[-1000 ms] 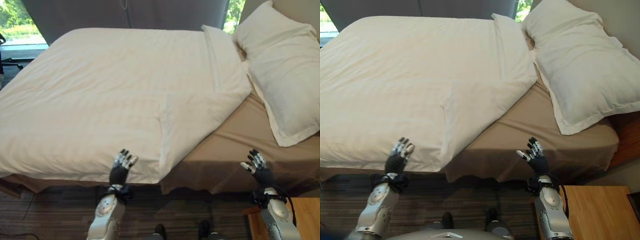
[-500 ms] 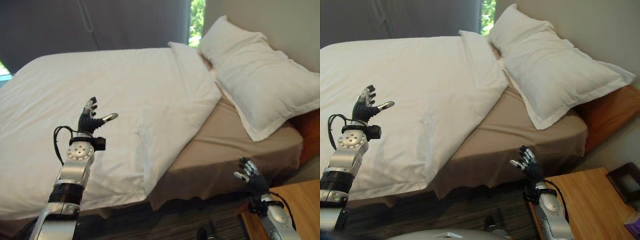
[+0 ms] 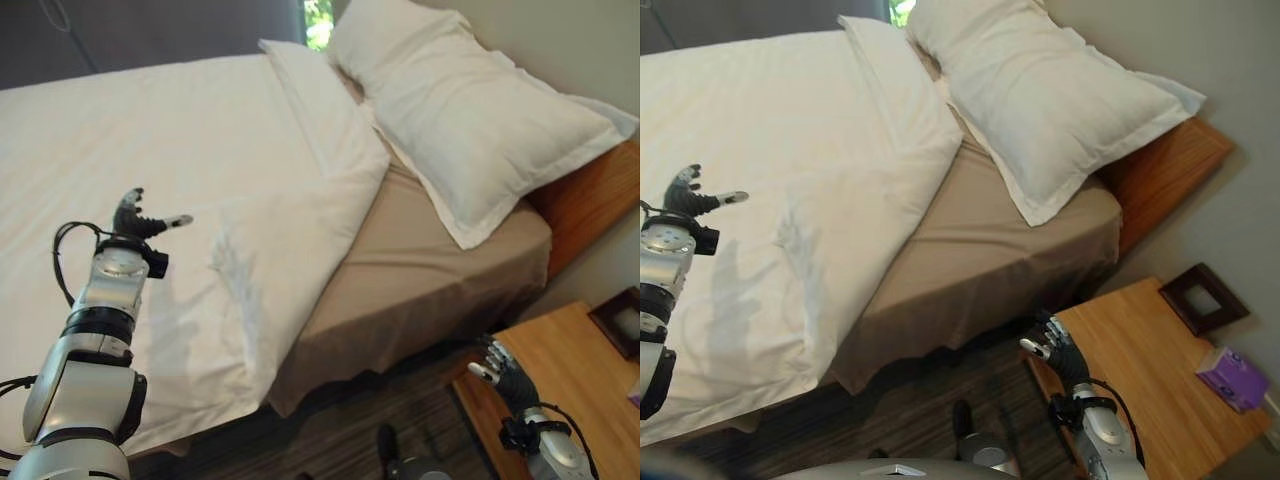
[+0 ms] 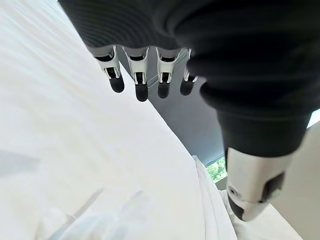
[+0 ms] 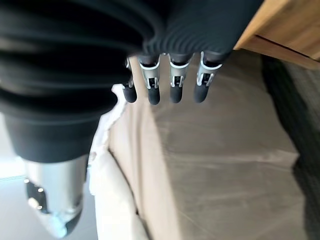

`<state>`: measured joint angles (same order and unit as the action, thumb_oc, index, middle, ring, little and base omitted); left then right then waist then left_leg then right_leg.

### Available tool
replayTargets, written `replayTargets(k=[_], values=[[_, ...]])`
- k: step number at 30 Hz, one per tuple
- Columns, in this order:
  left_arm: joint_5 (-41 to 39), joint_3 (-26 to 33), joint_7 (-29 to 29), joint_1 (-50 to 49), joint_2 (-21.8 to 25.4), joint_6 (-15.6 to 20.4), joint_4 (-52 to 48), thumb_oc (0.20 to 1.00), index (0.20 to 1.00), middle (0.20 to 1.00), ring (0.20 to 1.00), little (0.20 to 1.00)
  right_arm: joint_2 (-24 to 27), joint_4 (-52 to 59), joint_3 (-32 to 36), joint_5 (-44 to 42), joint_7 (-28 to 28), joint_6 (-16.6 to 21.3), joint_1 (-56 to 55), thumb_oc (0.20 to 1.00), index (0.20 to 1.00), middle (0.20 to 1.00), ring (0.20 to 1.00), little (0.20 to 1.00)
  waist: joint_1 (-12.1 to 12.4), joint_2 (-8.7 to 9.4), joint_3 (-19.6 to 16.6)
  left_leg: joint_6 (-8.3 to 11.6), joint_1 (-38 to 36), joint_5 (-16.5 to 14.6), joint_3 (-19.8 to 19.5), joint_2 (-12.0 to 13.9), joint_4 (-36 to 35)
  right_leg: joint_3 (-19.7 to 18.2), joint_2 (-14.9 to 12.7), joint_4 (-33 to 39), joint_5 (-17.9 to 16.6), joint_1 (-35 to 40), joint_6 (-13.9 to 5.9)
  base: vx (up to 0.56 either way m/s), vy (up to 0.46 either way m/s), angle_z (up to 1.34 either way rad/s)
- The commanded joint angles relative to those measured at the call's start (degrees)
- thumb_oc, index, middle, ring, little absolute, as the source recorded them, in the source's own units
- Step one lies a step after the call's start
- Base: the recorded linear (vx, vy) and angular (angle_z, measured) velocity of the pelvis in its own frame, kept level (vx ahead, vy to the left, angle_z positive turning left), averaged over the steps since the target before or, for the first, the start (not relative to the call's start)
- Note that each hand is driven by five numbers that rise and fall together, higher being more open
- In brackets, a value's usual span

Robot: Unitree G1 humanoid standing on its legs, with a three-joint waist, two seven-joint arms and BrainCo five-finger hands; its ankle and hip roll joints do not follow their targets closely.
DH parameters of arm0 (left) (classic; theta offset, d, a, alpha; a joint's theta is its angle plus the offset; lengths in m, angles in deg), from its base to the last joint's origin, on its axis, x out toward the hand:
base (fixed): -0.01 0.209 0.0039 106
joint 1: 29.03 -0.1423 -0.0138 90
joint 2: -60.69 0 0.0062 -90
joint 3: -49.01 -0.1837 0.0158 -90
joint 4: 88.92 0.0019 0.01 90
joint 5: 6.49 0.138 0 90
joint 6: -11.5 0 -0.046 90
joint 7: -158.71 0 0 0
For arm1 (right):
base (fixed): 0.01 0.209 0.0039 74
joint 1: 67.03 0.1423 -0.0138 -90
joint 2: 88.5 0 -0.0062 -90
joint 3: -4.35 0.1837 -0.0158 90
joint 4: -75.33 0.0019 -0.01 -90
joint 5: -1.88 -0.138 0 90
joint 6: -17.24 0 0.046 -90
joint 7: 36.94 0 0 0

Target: Making the bed.

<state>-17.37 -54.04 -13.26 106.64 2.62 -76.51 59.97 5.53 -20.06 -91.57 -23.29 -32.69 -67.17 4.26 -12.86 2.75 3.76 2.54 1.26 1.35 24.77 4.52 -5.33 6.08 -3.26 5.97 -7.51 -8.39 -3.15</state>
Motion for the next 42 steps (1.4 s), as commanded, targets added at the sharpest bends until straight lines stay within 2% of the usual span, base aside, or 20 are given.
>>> replayTargets(k=[1,6,8,10,12,14,17,18,19,20,23,24,25,26,30,34,35,39,41,42], values=[[1.16,-0.78,2.1,8.14,1.65,2.98,0.24,1.0,1.0,1.0,1.0,1.0,1.99,3.47,0.47,-1.43,0.84,3.19,3.92,1.0,1.0,1.0,1.0,1.0,-0.02,-1.08,3.25,4.33,-0.8,3.98,-4.39,3.26,0.33,1.19,-0.86,-0.97,1.76,2.8,-6.53,0.05,-0.011,0.03],[-2.44,-0.56,2.25,10.63,-0.12,3.4,3.05,1.0,1.0,1.0,1.0,1.0,2.71,3.24,-0.72,-1.59,1.08,2.93,4.82,1.0,1.0,1.0,1.0,1.0,-1.12,-1.3,5.17,4.53,0.59,3.78,-3.68,3.12,0.33,0.06,-0.71,-0.97,1.37,0.29,-6.43,0.0,-0.002,-0.06],[-1.78,-1.98,2.72,13.14,0.52,3.52,4.83,1.0,1.0,1.0,1.0,1.0,3.17,2.81,-1.28,-2.68,0.54,3.46,6.2,1.0,1.0,1.0,1.0,1.0,-2.13,-1.23,7.36,4.73,3.19,4.27,-3.21,3.14,0.33,-0.98,-0.75,-0.97,0.25,-3.04,-6.31,-0.1,0.001,-0.27],[-1.43,-2.52,2.73,14.03,0.85,3.59,5.58,1.0,1.0,1.0,1.0,1.0,3.12,2.45,-1.37,-3.41,0.31,3.65,6.7,1.0,1.0,1.0,1.0,1.0,-2.55,-1.21,8.01,4.79,4.27,4.51,-3.25,3.13,0.33,-1.15,-0.85,-0.97,-0.06,-4.18,-6.31,-0.09,-0.003,-0.27],[-1.82,-2.89,2.91,14.85,0.71,3.59,6.45,1.0,1.0,1.0,1.0,1.0,2.84,2.21,-1.89,-5.08,-0.78,4.11,8.34,1.0,1.0,1.0,1.0,1.0,-3.88,-1.99,10.77,4.66,7.93,4.89,-3.57,2.14,0.33,-1.89,-2.06,-1.89,-1.03,-8.25,-6.23,-0.17,0.058,-0.06],[-1.62,-2.88,2.83,14.38,0.36,3.67,6.06,1.0,1.0,1.0,1.0,1.0,2.68,1.04,-2.28,-4.8,-1.32,4.16,8.64,1.0,1.0,1.0,1.0,1.0,-4.1,-2.41,11.17,4.66,8.83,4.94,-3.48,1.96,0.33,-2.06,-2.47,-2.12,-1.11,-9.13,-6.18,-0.08,0.062,0.01],[0.78,-4.47,0.51,12.51,-2.06,3.9,6.36,1.0,1.0,1.0,1.0,1.0,3.09,0.26,-3.09,-2.04,-2.22,4.1,10.4,1.0,1.0,1.0,1.0,1.0,-4.85,-3.49,13.24,4.58,9.74,4.63,-2.85,1.18,0.33,-2.74,-3.27,-2.55,-1.54,-10.37,-6.35,-0.03,0.1,-0.03],[2.64,-5.89,-1.37,11.04,-5.64,3.05,6.91,1.0,1.0,1.0,1.0,1.0,2.46,0.55,-3.19,-1.92,-2.33,4.38,10.04,1.0,1.0,1.0,1.0,1.0,-5.24,-4.21,14.39,4.5,9.68,4.25,-2.52,0.77,0.33,-3.34,-3.53,-2.58,-1.82,-10.76,-6.39,0.0,0.11,-0.09],[3.81,-6.93,-1.97,11.25,-6.66,2.73,7.3,0.329,0.329,0.329,0.329,0.329,2.26,0.41,-3.11,-2.01,-2.36,4.44,9.82,1.0,1.0,1.0,1.0,1.0,-5.36,-4.27,14.52,4.47,9.49,4.14,-2.47,0.7,0.33,-3.46,-3.57,-2.59,-1.8,-10.66,-6.39,0.01,0.087,0.0],[5.62,-8.15,-2.51,11.59,-8.02,2.4,7.72,0.2,0.2,0.2,0.2,0.2,2.08,0.24,-3.51,-1.97,-2.3,4.39,9.71,1.0,1.0,1.0,1.0,1.0,-5.64,-4.23,14.75,4.46,9.29,3.99,-2.37,0.55,0.33,-3.58,-3.61,-2.64,-1.75,-10.58,-6.44,0.0,0.0,0.0],[7.06,-10.11,-2.73,12.77,-10.34,2.74,4.91,0.2,0.2,0.2,0.2,0.2,2.31,-0.54,-4.09,-1.37,-1.94,4.12,9.83,1.0,1.0,1.0,1.0,1.0,-5.79,-4.22,14.85,4.35,8.59,3.49,-2.17,0.35,0.33,-3.84,-3.74,-2.71,-1.59,-10.05,-6.46,0.02,0.032,0.0],[4.97,-10.31,-2.47,12.52,-10.88,3.89,-0.66,0.2,0.2,0.2,0.2,0.2,2.35,-0.37,-3.72,-1.29,-1.87,4.23,9.85,1.0,1.0,1.0,1.0,1.0,-5.6,-4.29,14.71,4.24,8.16,3.19,-2.21,0.18,0.33,-3.83,-3.92,-2.61,-1.58,-9.66,-6.52,0.04,0.036,0.05],[1.98,-11.0,-2.08,11.77,-11.29,5.73,-10.59,0.2,0.2,0.2,0.2,0.2,2.18,-0.33,-3.06,-1.3,-1.81,4.41,9.97,1.0,1.0,1.0,1.0,1.0,-5.01,-4.49,14.49,4.07,7.71,2.94,-2.58,-0.08,0.33,-3.58,-4.08,-2.47,-1.5,-9.13,-6.51,0.03,0.026,0.03],[1.98,-10.97,-2.06,11.68,-11.27,5.66,-10.7,0.2,0.2,0.2,0.2,0.2,2.19,-0.34,-3.07,-1.3,-1.81,4.42,9.95,1.0,1.0,1.0,1.0,1.0,-5.02,-4.48,14.5,4.07,7.67,2.93,-2.58,-0.08,0.33,-3.57,-4.08,-2.46,-1.5,-9.09,-6.51,0.03,0.01,0.04],[-2.58,-13.54,-2.86,9.26,-11.0,7.83,-29.62,0.2,0.2,0.2,0.2,0.2,1.99,-1.0,-2.41,-0.62,-1.71,3.95,9.96,1.0,1.0,1.0,1.0,1.0,-3.54,-4.92,13.95,3.75,6.52,2.68,-3.84,-0.47,0.33,-2.44,-4.56,-2.05,-1.03,-6.99,-6.46,0.03,-0.003,0.07],[-9.77,-16.31,-6.71,6.49,-11.8,9.36,-45.5,0.2,0.2,0.2,0.2,0.2,2.16,-2.02,-1.77,0.38,-1.69,3.14,9.8,1.0,1.0,1.0,1.0,1.0,-2.17,-5.43,13.24,3.29,5.49,2.39,-5.21,-0.85,0.33,-1.35,-4.74,-1.83,-0.44,-5.15,-6.29,0.04,0.005,0.06],[-14.74,-17.86,-9.95,4.49,-12.26,9.63,-51.47,0.2,0.2,0.2,0.2,0.2,2.25,-1.92,-1.6,0.81,-1.56,2.82,9.27,1.0,1.0,1.0,1.0,1.0,-1.71,-5.47,12.95,3.13,4.94,2.33,-5.58,-0.96,0.33,-1.05,-4.69,-1.68,-0.18,-4.3,-6.23,0.0,0.0,0.0],[-18.41,-20.12,-13.27,2.26,-12.51,8.78,-56.75,0.2,0.2,0.2,0.2,0.2,2.52,-1.49,-1.57,1.29,-1.3,2.41,8.62,1.0,1.0,1.0,1.0,1.0,-1.35,-5.48,12.67,2.99,4.34,2.27,-6.03,-0.96,0.33,-0.72,-4.66,-1.57,0.13,-3.32,-6.1,0.01,0.001,0.14],[-25.75,-23.88,-18.16,-3.79,-12.83,6.57,-62.16,0.2,0.2,0.2,0.2,0.2,2.83,-1.48,-1.81,1.46,-0.86,1.92,7.8,1.0,1.0,1.0,1.0,1.0,-0.77,-5.49,12.39,2.82,3.29,2.23,-6.47,-1.03,0.33,-0.58,-4.54,-1.52,0.46,-2.14,-5.84,0.01,-0.001,0.13],[-25.75,-23.85,-18.17,-3.8,-12.78,6.56,-62.18,0.2,0.2,0.2,0.2,0.2,2.82,-1.47,-1.84,1.46,-0.86,1.92,7.82,1.0,1.0,1.0,1.0,1.0,-0.76,-5.46,12.29,2.82,3.49,2.41,-6.43,-1.03,0.33,-0.62,-4.53,-1.46,0.28,-2.33,-5.78,0.01,-0.01,0.11]])
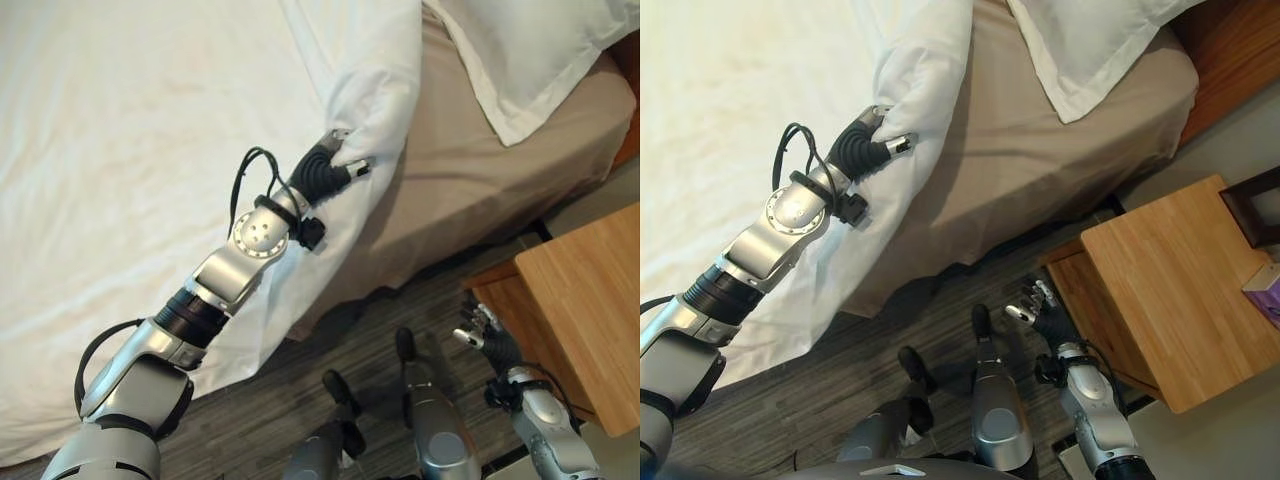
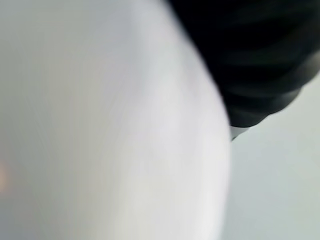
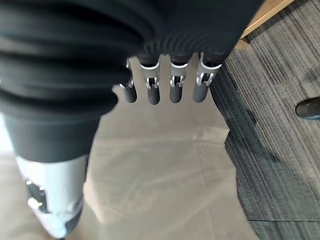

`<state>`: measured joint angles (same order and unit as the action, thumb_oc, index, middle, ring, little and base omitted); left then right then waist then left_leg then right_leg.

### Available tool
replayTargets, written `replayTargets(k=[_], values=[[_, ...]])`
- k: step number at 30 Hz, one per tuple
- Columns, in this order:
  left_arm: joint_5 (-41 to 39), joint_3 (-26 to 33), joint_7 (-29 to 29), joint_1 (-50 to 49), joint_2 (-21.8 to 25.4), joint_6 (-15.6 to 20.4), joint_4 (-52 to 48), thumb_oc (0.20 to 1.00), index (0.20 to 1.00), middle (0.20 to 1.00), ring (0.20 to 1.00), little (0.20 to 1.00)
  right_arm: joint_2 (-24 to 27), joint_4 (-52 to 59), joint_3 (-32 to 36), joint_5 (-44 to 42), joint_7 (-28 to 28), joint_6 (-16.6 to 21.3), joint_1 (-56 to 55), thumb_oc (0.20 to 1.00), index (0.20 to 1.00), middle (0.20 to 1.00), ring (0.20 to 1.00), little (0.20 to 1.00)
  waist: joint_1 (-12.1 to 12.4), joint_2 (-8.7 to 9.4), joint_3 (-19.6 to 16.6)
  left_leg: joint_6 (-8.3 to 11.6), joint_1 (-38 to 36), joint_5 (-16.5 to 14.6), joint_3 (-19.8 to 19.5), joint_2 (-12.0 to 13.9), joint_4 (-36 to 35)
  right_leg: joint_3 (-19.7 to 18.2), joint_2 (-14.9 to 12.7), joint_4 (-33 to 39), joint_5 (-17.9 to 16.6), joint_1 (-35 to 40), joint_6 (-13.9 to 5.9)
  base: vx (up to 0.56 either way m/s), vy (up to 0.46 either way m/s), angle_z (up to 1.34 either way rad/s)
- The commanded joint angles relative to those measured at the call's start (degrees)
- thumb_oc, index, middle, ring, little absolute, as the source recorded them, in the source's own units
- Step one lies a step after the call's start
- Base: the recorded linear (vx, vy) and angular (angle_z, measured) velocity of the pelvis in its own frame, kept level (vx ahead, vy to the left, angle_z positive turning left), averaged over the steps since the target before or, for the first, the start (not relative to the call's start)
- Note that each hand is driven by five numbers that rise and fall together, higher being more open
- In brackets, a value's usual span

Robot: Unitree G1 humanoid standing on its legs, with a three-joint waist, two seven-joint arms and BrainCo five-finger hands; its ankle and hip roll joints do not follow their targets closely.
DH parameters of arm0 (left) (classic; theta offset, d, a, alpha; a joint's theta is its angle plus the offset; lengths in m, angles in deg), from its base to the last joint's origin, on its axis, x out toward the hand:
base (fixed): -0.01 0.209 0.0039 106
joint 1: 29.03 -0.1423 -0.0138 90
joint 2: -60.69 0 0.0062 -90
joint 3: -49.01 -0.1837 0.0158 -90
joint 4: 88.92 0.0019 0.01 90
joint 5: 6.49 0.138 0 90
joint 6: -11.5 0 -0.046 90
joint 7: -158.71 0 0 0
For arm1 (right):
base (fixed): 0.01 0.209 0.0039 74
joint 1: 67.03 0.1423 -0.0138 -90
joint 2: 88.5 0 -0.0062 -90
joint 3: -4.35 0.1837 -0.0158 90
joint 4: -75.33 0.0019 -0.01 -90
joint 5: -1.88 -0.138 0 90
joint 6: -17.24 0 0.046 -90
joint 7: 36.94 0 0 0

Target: Making the bed.

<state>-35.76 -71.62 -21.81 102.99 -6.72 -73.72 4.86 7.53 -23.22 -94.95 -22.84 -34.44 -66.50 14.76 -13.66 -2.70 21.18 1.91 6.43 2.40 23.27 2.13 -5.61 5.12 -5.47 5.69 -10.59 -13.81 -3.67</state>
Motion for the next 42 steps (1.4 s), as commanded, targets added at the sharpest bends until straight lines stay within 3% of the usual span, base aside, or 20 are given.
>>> replayTargets(k=[1,4,6,12,20,21,22,23,24,25,29,34,37,42], values=[[-7.24,-6.59,-10.07,-1.93,-2.93,3.43,-8.06,0.2,0.2,0.2,0.2,0.2,0.96,1.54,1.3,1.01,0.94,1.16,-2.66,1.0,1.0,1.0,1.0,1.0,0.19,0.02,-5.35,3.44,-1.81,1.34,-4.94,1.39,0.61,0.29,-2.17,-1.17,3.46,3.24,-5.14,0.0,-0.013,0.08],[-9.89,-6.29,-11.59,-8.54,-1.69,2.38,-11.47,0.2,0.2,0.2,0.2,0.2,0.97,0.71,-0.01,1.32,1.54,0.95,-2.91,1.0,1.0,1.0,1.0,1.0,0.46,0.34,-5.77,3.47,-2.89,1.24,-4.71,1.54,0.61,-0.01,-1.9,-0.98,3.72,4.38,-4.89,0.02,-0.004,0.04],[-10.34,-7.07,-12.49,-12.11,-3.36,1.5,-10.83,0.2,0.2,0.2,0.2,0.2,1.44,0.56,-0.89,1.65,2.04,0.76,-3.0,1.0,1.0,1.0,1.0,1.0,0.53,0.59,-6.15,3.43,-3.12,1.17,-4.51,1.59,0.61,-0.26,-1.72,-0.89,3.83,4.57,-4.78,0.01,-0.002,-0.05],[-7.43,-7.78,-12.14,-12.3,-7.49,0.74,-10.18,0.2,0.2,0.2,0.2,0.2,2.15,0.44,-1.75,1.73,3.04,0.43,-4.03,1.0,1.0,1.0,1.0,1.0,0.51,0.36,-7.19,3.38,-3.99,0.94,-4.48,1.61,0.61,-0.29,-1.51,-0.69,4.18,5.55,-4.64,0.0,-0.003,-0.01],[-5.87,-9.32,-6.61,0.42,-22.99,2.83,-4.93,0.2,0.2,0.2,0.2,0.2,1.78,-0.49,-3.35,0.91,2.97,-0.5,-4.25,1.0,1.0,1.0,1.0,1.0,-0.85,-0.1,-9.03,3.28,-5.27,0.41,-4.96,1.53,0.61,0.13,-1.67,-0.69,5.13,7.46,-4.61,0.01,-0.011,0.03],[-5.87,-9.32,-6.61,0.52,-23.02,2.86,-4.86,0.2,0.2,0.2,0.2,0.2,1.79,-0.5,-3.33,0.91,2.98,-0.49,-4.19,1.0,1.0,1.0,1.0,1.0,-0.81,-0.11,-9.08,3.29,-5.07,0.59,-4.93,1.55,0.61,0.09,-1.66,-0.69,4.96,7.25,-4.55,0.02,-0.009,0.06],[-7.16,-10.52,-4.81,3.4,-27.77,2.92,-1.47,0.2,0.2,0.2,0.2,0.2,1.78,-0.88,-4.22,0.49,2.5,-0.86,-3.61,1.0,1.0,1.0,1.0,1.0,-1.45,-0.37,-9.43,3.25,-5.56,0.38,-4.92,1.45,0.61,0.04,-1.63,-0.69,5.14,7.76,-4.6,0.0,0.0,0.0],[-6.36,-10.9,-4.36,5.38,-29.41,2.85,0.4,0.2,0.2,0.2,0.2,0.2,1.98,-1.08,-4.58,0.3,2.25,-1.11,-3.22,1.0,1.0,1.0,1.0,1.0,-1.84,-0.54,-9.63,3.27,-5.71,0.34,-4.78,1.45,0.61,-0.06,-1.6,-0.69,5.16,7.86,-4.64,0.03,-0.01,0.11],[-3.22,-11.28,-3.67,7.72,-30.01,2.89,1.82,0.831,0.831,0.831,0.831,0.831,2.07,-1.17,-4.77,-0.13,2.14,-1.31,-2.77,1.0,1.0,1.0,1.0,1.0,-2.12,-0.72,-9.95,3.29,-5.74,0.45,-4.54,1.52,0.61,-0.28,-1.56,-0.69,5.0,7.69,-4.61,0.01,-0.008,0.05],[-0.42,-11.58,-2.76,9.37,-30.53,2.94,3.63,1.0,1.0,1.0,1.0,1.0,2.31,-1.19,-5.05,-0.5,2.17,-1.41,-2.21,1.0,1.0,1.0,1.0,1.0,-2.35,-0.83,-10.07,3.3,-5.83,0.45,-4.4,1.56,0.61,-0.48,-1.55,-0.69,4.94,7.69,-4.63,0.0,0.0,0.0],[1.3,-13.52,-3.64,10.93,-31.73,1.7,8.88,1.0,1.0,1.0,1.0,1.0,2.52,-1.38,-5.47,-0.76,1.79,-1.95,-1.19,1.0,1.0,1.0,1.0,1.0,-3.27,-1.62,-10.48,3.31,-6.0,0.5,-3.41,1.6,0.61,-1.44,-1.37,-0.69,4.76,7.33,-4.66,0.0,-0.012,-0.11],[11.83,-16.6,-9.73,11.22,-28.64,-0.36,8.48,1.0,1.0,1.0,1.0,1.0,3.02,-2.98,-3.64,0.19,1.88,-2.16,-2.21,1.0,1.0,1.0,1.0,1.0,-3.45,-2.56,-10.65,3.4,-6.93,0.37,-2.58,1.77,0.61,-1.74,-1.18,-0.69,5.11,7.94,-4.78,0.02,-0.014,-0.25],[14.54,-16.94,-10.53,11.75,-27.99,0.01,7.3,1.0,1.0,1.0,1.0,1.0,3.16,-4.12,-3.12,0.64,1.74,-1.73,-1.64,1.0,1.0,1.0,1.0,1.0,-3.35,-2.85,-10.92,3.44,-7.05,0.31,-2.58,1.77,0.61,-1.67,-1.1,-0.69,5.23,8.04,-4.8,0.01,-0.015,-0.14],[12.72,-16.61,-11.03,11.24,-28.1,0.27,5.13,1.0,1.0,1.0,1.0,1.0,2.65,-5.07,-2.05,0.3,1.13,-1.04,-1.33,1.0,1.0,1.0,1.0,1.0,-2.83,-2.99,-11.46,3.45,-7.37,0.4,-3.24,1.79,0.61,-1.08,-1.1,-0.69,5.57,8.92,-4.6,0.01,-0.02,0.01]])
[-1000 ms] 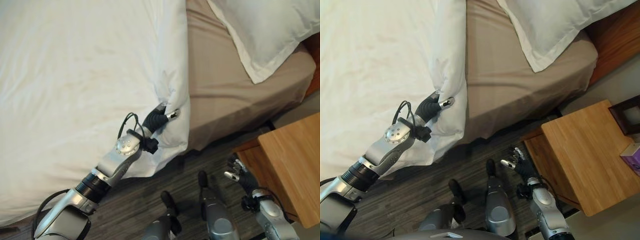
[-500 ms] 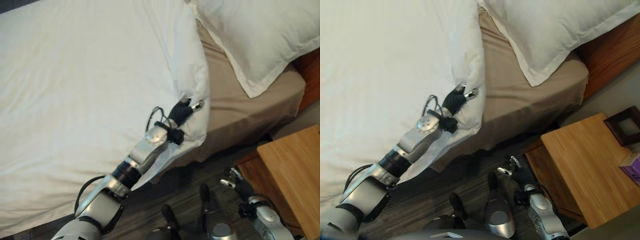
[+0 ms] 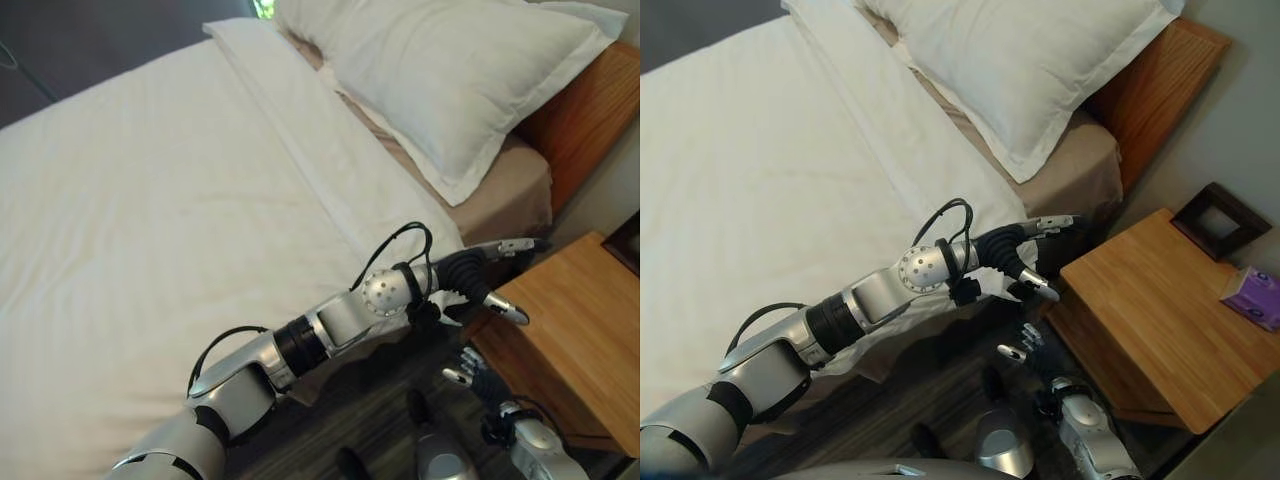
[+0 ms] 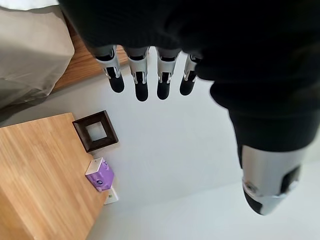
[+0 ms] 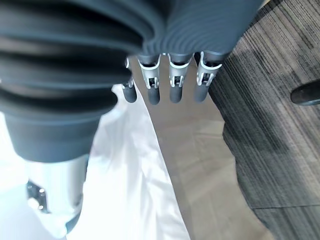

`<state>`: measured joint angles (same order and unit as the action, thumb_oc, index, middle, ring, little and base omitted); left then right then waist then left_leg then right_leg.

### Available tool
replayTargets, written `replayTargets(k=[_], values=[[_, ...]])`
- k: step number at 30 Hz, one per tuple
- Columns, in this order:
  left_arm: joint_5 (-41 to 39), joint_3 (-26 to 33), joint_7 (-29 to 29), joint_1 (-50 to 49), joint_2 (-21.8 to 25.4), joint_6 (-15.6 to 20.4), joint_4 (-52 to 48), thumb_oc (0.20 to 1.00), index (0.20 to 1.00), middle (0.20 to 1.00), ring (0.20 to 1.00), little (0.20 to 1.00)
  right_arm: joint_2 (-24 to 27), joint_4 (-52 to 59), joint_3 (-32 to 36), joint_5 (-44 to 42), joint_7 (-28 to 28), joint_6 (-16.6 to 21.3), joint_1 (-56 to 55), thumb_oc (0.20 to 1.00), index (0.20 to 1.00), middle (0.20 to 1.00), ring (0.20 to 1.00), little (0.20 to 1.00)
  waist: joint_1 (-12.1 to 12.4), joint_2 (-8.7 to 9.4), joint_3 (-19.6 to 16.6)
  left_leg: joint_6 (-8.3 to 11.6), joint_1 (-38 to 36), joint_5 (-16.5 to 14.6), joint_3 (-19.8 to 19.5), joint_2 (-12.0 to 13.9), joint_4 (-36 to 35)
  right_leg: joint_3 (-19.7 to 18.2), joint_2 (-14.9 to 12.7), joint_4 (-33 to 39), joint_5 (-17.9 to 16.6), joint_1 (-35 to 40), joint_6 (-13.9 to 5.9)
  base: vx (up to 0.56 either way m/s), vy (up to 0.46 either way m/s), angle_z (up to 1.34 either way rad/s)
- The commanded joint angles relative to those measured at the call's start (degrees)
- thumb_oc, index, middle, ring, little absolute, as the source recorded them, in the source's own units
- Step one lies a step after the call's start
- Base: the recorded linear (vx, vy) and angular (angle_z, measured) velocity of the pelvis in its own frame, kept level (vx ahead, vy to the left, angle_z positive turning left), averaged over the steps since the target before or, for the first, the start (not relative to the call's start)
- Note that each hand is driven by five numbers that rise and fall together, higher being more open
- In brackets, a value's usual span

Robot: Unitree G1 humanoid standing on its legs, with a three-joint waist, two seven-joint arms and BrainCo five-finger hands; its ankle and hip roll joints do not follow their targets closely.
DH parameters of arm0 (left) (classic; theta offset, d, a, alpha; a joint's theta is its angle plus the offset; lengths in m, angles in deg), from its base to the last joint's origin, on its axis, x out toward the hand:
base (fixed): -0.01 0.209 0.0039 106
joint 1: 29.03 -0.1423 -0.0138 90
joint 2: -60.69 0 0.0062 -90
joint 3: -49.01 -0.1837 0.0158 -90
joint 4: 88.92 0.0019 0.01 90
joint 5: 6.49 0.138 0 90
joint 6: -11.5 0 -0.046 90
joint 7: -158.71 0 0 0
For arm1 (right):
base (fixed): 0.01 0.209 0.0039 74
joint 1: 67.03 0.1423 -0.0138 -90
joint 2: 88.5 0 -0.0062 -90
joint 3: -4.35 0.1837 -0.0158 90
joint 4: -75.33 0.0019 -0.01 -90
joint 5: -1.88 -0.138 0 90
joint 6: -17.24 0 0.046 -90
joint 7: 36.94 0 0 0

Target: Making the bed.

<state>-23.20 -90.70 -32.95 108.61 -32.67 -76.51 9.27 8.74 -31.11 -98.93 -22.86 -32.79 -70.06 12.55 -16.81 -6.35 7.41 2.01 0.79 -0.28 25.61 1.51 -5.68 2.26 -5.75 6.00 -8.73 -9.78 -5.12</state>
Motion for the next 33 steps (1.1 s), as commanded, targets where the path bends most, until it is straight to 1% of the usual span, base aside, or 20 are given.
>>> replayTargets(k=[1,6,7,9,11,13,14,15,18,19,20,21,22,23,25,26,27,29,30,33], values=[[-0.88,2.8,0.22,5.64,-2.17,3.22,-0.26,1.0,1.0,1.0,1.0,1.0,1.44,2.77,2.21,0.34,-0.78,2.67,0.81,1.0,1.0,1.0,1.0,1.0,0.47,0.7,2.22,3.34,-1.79,3.1,-5.8,2.42,0.68,2.02,-0.88,-1.0,3.73,5.15,-3.13,0.01,-0.009,0.05],[-11.11,5.63,1.61,3.16,-0.01,3.33,-6.23,1.0,1.0,1.0,1.0,1.0,0.41,1.44,8.6,2.53,-7.64,3.79,-0.24,1.0,1.0,1.0,1.0,1.0,1.25,1.13,1.53,3.25,-2.09,3.08,-7.22,2.37,0.68,3.19,-0.92,-1.0,4.04,6.29,-2.94,0.02,-0.026,0.1],[-15.94,8.36,2.64,-0.11,2.73,3.43,-9.55,1.0,1.0,1.0,1.0,1.0,-0.42,0.97,12.79,3.05,-11.04,3.76,-0.31,1.0,1.0,1.0,1.0,1.0,2.24,1.4,1.25,3.08,-2.24,3.02,-7.92,2.27,0.68,3.92,-0.96,-1.0,4.17,6.92,-2.85,0.04,-0.025,0.15],[-17.03,9.9,3.05,-2.26,4.51,3.09,-11.07,1.0,1.0,1.0,1.0,1.0,-0.21,1.04,14.62,3.91,-12.32,3.83,-0.37,1.0,1.0,1.0,1.0,1.0,2.75,1.62,1.03,2.99,-2.29,3.0,-8.31,2.26,0.68,4.32,-0.98,-1.0,4.31,7.27,-2.83,0.04,-0.014,0.14],[-17.53,14.74,4.26,-8.11,8.78,2.81,-13.54,1.0,1.0,1.0,1.0,1.0,0.76,1.42,19.39,7.33,-15.38,4.04,0.39,1.0,1.0,1.0,1.0,1.0,4.66,2.17,1.01,2.76,-2.6,2.65,-9.48,2.18,0.68,5.32,-1.04,-1.0,4.85,8.32,-2.83,0.04,-0.02,0.15],[-21.0,23.71,5.54,-21.03,11.71,3.31,-15.2,1.0,1.0,1.0,1.0,1.0,2.5,4.76,24.94,12.72,-18.7,4.41,2.68,1.0,1.0,1.0,1.0,1.0,7.12,3.31,1.1,2.45,-2.41,2.61,-10.72,2.23,0.68,6.33,-0.86,-1.0,5.11,8.8,-2.63,0.0,-0.006,0.32],[-21.02,23.95,5.53,-21.35,11.82,3.17,-15.51,1.0,1.0,1.0,1.0,1.0,2.52,4.92,24.79,12.8,-18.73,4.29,2.62,1.0,1.0,1.0,1.0,1.0,6.95,3.31,1.01,2.43,-2.22,2.89,-10.71,2.24,0.68,6.33,-0.85,-1.0,4.85,8.61,-2.56,0.0,0.0,0.25],[-21.58,25.96,5.04,-25.75,12.49,3.0,-16.39,1.0,1.0,1.0,1.0,1.0,2.75,6.03,26.06,14.22,-19.52,4.53,3.53,1.0,1.0,1.0,1.0,1.0,7.66,3.66,1.0,2.36,-2.31,2.52,-11.03,2.31,0.68,6.5,-0.73,-1.0,5.18,8.88,-2.53,0.0,-0.01,0.25],[-24.89,36.07,4.38,-41.88,14.36,3.03,-17.86,1.0,1.0,1.0,1.0,1.0,3.95,7.98,29.28,15.88,-20.68,5.66,6.61,1.0,1.0,1.0,1.0,1.0,10.04,5.29,0.92,2.2,-1.91,2.84,-11.5,2.73,0.68,7.0,-0.18,-1.0,5.11,8.66,-2.26,-0.01,-0.011,0.09],[-24.87,41.31,4.27,-50.25,15.39,2.77,-17.72,1.0,1.0,1.0,1.0,1.0,5.41,8.85,30.69,16.18,-21.05,6.35,9.12,1.0,1.0,1.0,1.0,1.0,11.94,6.33,1.15,2.13,-1.66,2.63,-12.11,3.07,0.68,7.48,0.11,-1.0,5.44,8.72,-2.28,-0.06,-0.044,-0.01],[-24.58,43.58,4.03,-53.79,16.08,2.55,-18.12,1.0,1.0,1.0,1.0,1.0,5.84,9.05,30.82,15.27,-21.06,6.91,10.8,1.0,1.0,1.0,1.0,1.0,12.99,6.91,1.27,2.11,-1.22,2.82,-12.48,3.17,0.68,7.8,0.27,-1.0,5.44,8.53,-2.23,-0.06,-0.038,0.09],[-24.58,43.81,4.02,-54.01,16.12,2.46,-18.34,1.0,1.0,1.0,1.0,1.0,5.83,8.94,30.65,15.22,-21.05,6.97,10.93,1.0,1.0,1.0,1.0,1.0,12.85,7.02,1.22,2.08,-0.97,3.18,-12.46,3.15,0.68,7.79,0.25,-1.0,5.15,8.29,-2.14,-0.06,-0.041,0.14],[-23.78,47.09,4.17,-58.93,16.55,2.16,-18.53,1.0,1.0,1.0,1.0,1.0,6.31,9.59,30.18,11.77,-19.93,7.88,13.65,0.473,0.473,0.473,0.473,0.473,14.72,7.86,1.57,2.13,-0.79,3.08,-13.08,3.31,0.68,8.43,0.52,-1.0,5.41,8.43,-2.14,-0.05,-0.019,0.28],[-23.77,47.35,4.17,-59.14,16.53,2.07,-18.73,1.0,1.0,1.0,1.0,1.0,6.33,9.47,29.99,11.68,-19.89,7.94,13.81,0.2,0.2,0.2,0.2,0.2,14.55,7.96,1.58,2.1,-0.6,3.42,-13.06,3.29,0.68,8.43,0.49,-1.0,5.14,8.25,-2.06,-0.05,-0.033,0.24],[-23.37,49.22,4.22,-62.58,17.06,1.64,-19.01,1.0,1.0,1.0,1.0,1.0,6.91,8.86,27.78,6.06,-17.68,8.89,16.85,0.2,0.2,0.2,0.2,0.2,16.46,8.83,2.27,2.16,-0.17,3.53,-13.85,3.41,0.68,9.34,0.74,-1.0,5.35,8.55,-2.04,-0.08,-0.041,0.26],[-23.5,49.84,4.26,-64.01,17.17,1.33,-19.04,1.0,1.0,1.0,1.0,1.0,7.72,8.2,25.03,0.22,-14.67,8.93,18.88,0.2,0.2,0.2,0.2,0.2,17.73,9.8,2.88,2.19,0.67,4.26,-14.41,3.44,0.68,9.97,0.87,-1.0,4.9,8.15,-1.92,-0.09,-0.035,0.23],[-23.52,49.98,4.26,-64.05,17.1,1.32,-19.08,1.0,1.0,1.0,1.0,1.0,7.95,7.76,24.86,-0.13,-14.45,9.13,19.18,0.2,0.2,0.2,0.2,0.2,17.56,9.79,2.88,2.2,0.73,4.29,-14.45,3.43,0.68,10.0,0.86,-1.0,4.9,8.11,-1.91,-0.11,-0.048,0.17],[-25.01,49.45,3.42,-65.57,16.2,0.39,-18.66,1.0,1.0,1.0,1.0,1.0,8.37,4.69,22.18,-5.39,-11.13,8.83,21.76,0.2,0.2,0.2,0.2,0.2,19.69,10.7,3.73,2.22,1.64,4.69,-15.66,3.56,0.68,11.33,1.06,-1.0,5.0,8.03,-1.82,-0.06,-0.066,0.29],[-25.04,49.51,3.41,-65.56,16.16,0.38,-18.68,1.0,1.0,1.0,1.0,1.0,8.52,4.31,22.07,-5.58,-10.98,9.01,22.02,0.2,0.2,0.2,0.2,0.2,19.56,10.67,3.76,2.23,1.67,4.71,-15.73,3.56,0.68,11.41,1.05,-1.0,5.02,8.03,-1.82,-0.05,-0.063,0.49],[-24.4,47.95,3.37,-65.38,16.17,0.27,-18.47,1.0,1.0,1.0,1.0,1.0,7.3,-2.24,19.5,-11.75,-10.65,8.86,25.77,0.2,0.2,0.2,0.2,0.2,21.22,11.0,4.53,2.3,2.65,5.23,-17.0,3.46,0.68,12.57,1.14,-1.0,5.04,7.92,-1.72,-0.03,-0.025,0.26]])
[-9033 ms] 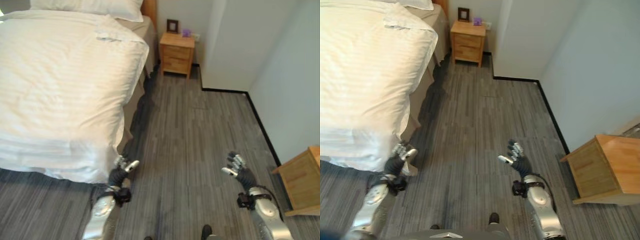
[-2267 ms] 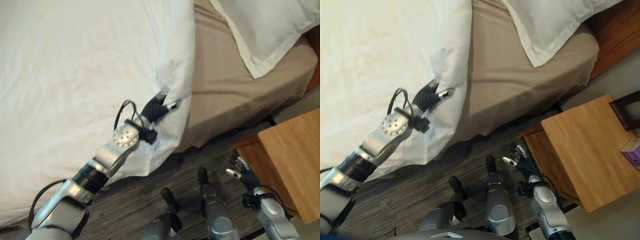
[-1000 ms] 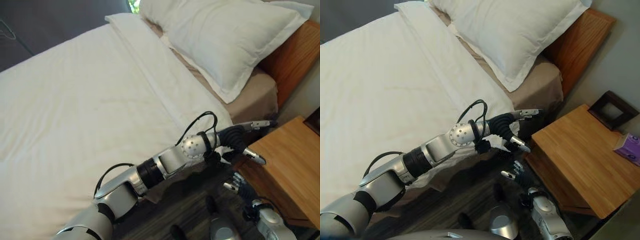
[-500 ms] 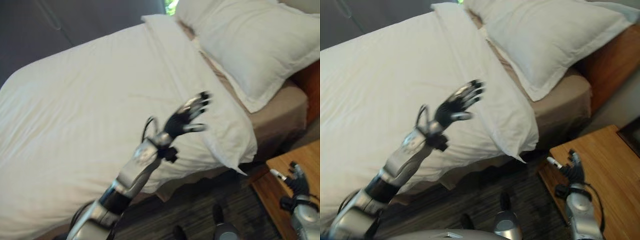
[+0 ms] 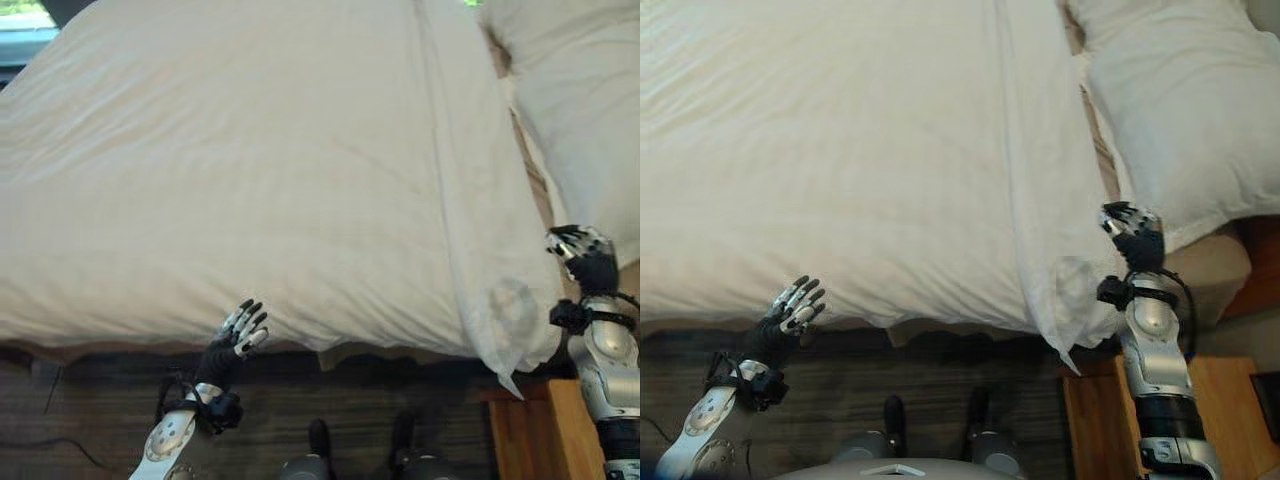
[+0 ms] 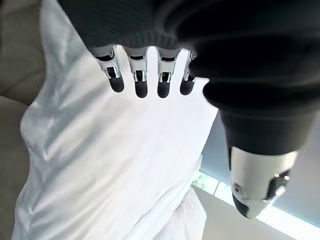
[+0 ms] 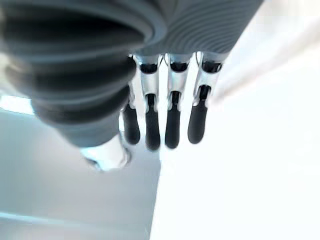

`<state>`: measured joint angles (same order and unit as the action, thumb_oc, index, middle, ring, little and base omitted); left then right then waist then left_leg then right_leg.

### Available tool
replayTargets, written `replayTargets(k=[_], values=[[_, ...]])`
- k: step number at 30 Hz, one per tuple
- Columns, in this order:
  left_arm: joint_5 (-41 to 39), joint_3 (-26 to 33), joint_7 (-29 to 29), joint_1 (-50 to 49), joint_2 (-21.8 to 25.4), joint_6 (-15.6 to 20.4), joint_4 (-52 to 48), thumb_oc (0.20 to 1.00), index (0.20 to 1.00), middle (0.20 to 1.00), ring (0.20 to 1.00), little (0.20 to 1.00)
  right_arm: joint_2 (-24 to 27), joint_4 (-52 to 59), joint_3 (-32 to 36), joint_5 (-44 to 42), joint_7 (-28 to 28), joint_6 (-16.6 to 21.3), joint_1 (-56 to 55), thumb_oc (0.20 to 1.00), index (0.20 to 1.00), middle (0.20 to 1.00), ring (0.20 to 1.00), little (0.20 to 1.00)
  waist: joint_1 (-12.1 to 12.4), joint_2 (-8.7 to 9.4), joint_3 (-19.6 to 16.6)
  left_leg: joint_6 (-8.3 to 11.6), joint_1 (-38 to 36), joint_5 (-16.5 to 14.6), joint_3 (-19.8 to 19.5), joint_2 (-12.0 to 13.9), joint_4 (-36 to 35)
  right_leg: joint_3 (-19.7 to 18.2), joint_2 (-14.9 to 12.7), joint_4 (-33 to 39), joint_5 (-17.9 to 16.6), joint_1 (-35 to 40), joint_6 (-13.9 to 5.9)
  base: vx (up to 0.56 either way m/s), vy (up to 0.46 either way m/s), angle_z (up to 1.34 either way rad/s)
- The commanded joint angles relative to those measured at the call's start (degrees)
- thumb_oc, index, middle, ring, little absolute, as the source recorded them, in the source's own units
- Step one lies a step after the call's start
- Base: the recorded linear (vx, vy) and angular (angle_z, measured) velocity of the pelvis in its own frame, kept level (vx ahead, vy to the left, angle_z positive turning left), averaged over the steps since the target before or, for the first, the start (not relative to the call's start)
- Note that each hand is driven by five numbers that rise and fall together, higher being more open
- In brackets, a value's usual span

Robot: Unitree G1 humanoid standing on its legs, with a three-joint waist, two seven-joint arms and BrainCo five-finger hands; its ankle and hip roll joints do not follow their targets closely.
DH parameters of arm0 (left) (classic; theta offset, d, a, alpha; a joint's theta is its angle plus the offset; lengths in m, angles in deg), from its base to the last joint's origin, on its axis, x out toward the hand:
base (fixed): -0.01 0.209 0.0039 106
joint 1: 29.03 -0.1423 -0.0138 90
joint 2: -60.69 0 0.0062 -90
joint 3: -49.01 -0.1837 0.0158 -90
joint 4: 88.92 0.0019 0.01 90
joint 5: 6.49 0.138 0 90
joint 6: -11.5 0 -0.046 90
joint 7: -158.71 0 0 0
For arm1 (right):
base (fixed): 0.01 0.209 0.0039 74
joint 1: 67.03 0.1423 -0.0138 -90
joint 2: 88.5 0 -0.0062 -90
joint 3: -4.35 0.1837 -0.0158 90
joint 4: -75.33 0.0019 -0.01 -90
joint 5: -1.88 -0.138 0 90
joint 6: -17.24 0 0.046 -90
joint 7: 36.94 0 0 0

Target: Making the bed.

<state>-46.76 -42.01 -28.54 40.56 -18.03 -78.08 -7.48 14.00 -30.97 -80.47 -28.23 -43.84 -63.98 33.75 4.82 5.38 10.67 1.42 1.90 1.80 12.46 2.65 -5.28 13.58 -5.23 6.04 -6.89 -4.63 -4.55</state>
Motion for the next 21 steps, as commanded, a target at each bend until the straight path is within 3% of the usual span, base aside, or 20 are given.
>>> replayTargets(k=[1,8,14,21], values=[[-0.86,-1.01,-0.93,2.91,1.63,1.9,-1.76,1.0,1.0,1.0,1.0,1.0,1.9,-4.89,0.4,-8.75,0.39,2.87,6.26,0.2,0.2,0.2,0.2,0.2,-0.04,-0.72,1.42,2.91,1.81,3.27,-4.11,2.28,0.28,1.52,0.61,-1.04,3.19,2.63,-2.28,-0.05,-0.017,0.16],[-3.64,-5.06,-0.78,4.4,1.66,1.8,-1.53,1.0,1.0,1.0,1.0,1.0,2.76,-17.68,-1.32,-25.48,2.81,3.2,18.06,0.2,0.2,0.2,0.2,0.2,1.88,-1.69,3.32,3.02,3.66,3.94,-4.42,2.11,0.28,1.83,0.61,-1.04,2.79,0.93,-2.32,-0.03,0.016,0.05],[-4.89,-8.06,-0.63,6.72,1.96,2.39,-0.63,1.0,1.0,1.0,1.0,1.0,5.98,-27.9,-2.19,-29.24,3.43,2.67,24.25,0.2,0.2,0.2,0.2,0.2,2.38,-2.79,4.94,3.15,5.78,4.46,-4.65,1.95,0.28,2.08,0.35,-1.04,2.4,-1.15,-2.45,-0.04,0.026,0.01],[-4.65,-9.67,0.31,9.63,1.13,2.93,-0.12,1.0,1.0,1.0,1.0,1.0,5.49,-38.38,-4.12,-28.83,3.63,-0.01,26.05,0.2,0.2,0.2,0.2,0.2,2.62,-3.78,6.43,3.19,7.32,4.82,-4.6,1.74,0.28,1.98,0.09,-1.04,1.9,-2.87,-2.5,-0.01,0.011,0.0]])
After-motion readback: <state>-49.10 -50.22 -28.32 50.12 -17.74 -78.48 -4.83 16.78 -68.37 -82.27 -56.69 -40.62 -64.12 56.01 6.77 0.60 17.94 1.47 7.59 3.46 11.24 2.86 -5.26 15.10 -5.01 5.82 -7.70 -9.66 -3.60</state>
